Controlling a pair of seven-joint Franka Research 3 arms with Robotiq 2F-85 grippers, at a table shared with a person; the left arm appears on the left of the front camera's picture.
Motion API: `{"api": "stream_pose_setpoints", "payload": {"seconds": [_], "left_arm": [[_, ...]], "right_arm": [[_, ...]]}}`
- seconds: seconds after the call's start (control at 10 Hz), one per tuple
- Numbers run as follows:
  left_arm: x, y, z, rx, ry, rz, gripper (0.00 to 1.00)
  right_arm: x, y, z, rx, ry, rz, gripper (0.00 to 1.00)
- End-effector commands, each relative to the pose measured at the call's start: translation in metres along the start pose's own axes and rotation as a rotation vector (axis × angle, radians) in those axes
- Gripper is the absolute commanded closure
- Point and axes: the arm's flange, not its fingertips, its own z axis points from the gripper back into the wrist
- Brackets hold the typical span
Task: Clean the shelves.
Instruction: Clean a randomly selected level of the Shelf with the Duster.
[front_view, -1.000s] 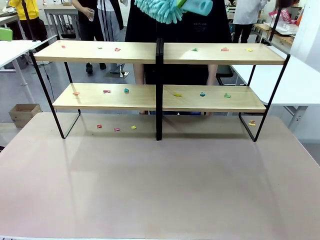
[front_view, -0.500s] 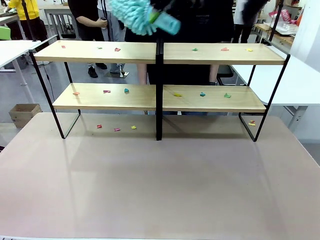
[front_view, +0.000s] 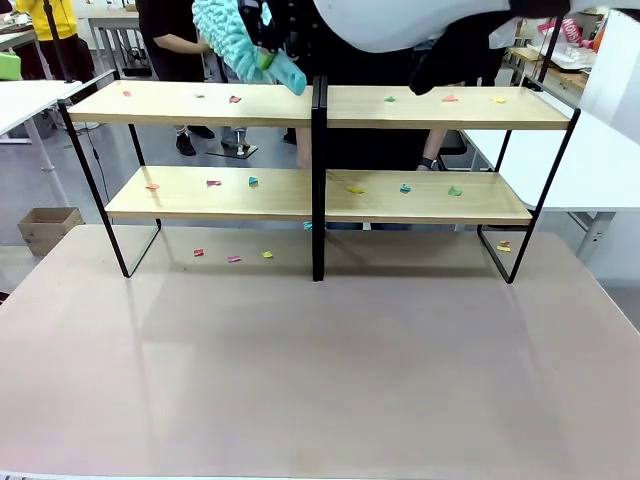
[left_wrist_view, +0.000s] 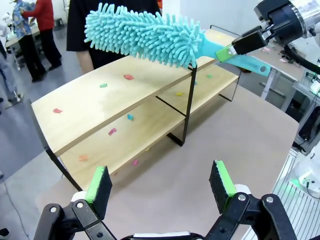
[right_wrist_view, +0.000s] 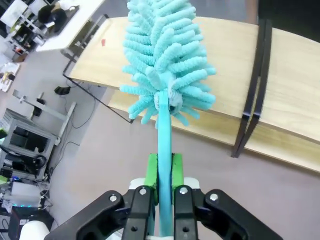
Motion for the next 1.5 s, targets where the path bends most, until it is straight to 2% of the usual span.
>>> {"api": "stream_pose_setpoints", "payload": {"seconds": [0.0,0.2,0.4,0.7,1.0,1.2,1.4], "left_arm": [[-0.001,-0.001,0.0,-0.003,0.004,0.0,0.0],[-0.001,-0.001,0.0,-0.003,0.004,0.0,0.0],[-0.001,-0.001,0.0,-0.003,0.004,0.0,0.0],[-0.001,-0.001,0.0,-0.003,0.004,0.0,0.0],[-0.001,-0.001,0.0,-0.003,0.004,0.0,0.0],[-0.001,-0.001,0.0,-0.003,0.004,0.0,0.0],[-0.001,-0.001,0.0,-0.003,0.004,0.0,0.0]], "right_arm": [[-0.009,0.001,-0.023,-0.134,0.015,-0.024,0.88],[-0.017,0.01,-0.053,-0.227,0.047,-0.045,0.88],[-0.021,0.024,-0.069,-0.251,0.076,-0.031,0.88],[-0.007,0.048,-0.088,-0.19,0.091,0.0,0.88],[0.01,0.084,-0.114,-0.142,0.122,0.087,0.88],[0.023,0.1,-0.127,-0.054,0.147,0.152,0.88],[0.036,0.101,-0.126,0.052,0.18,0.231,0.88]]}}
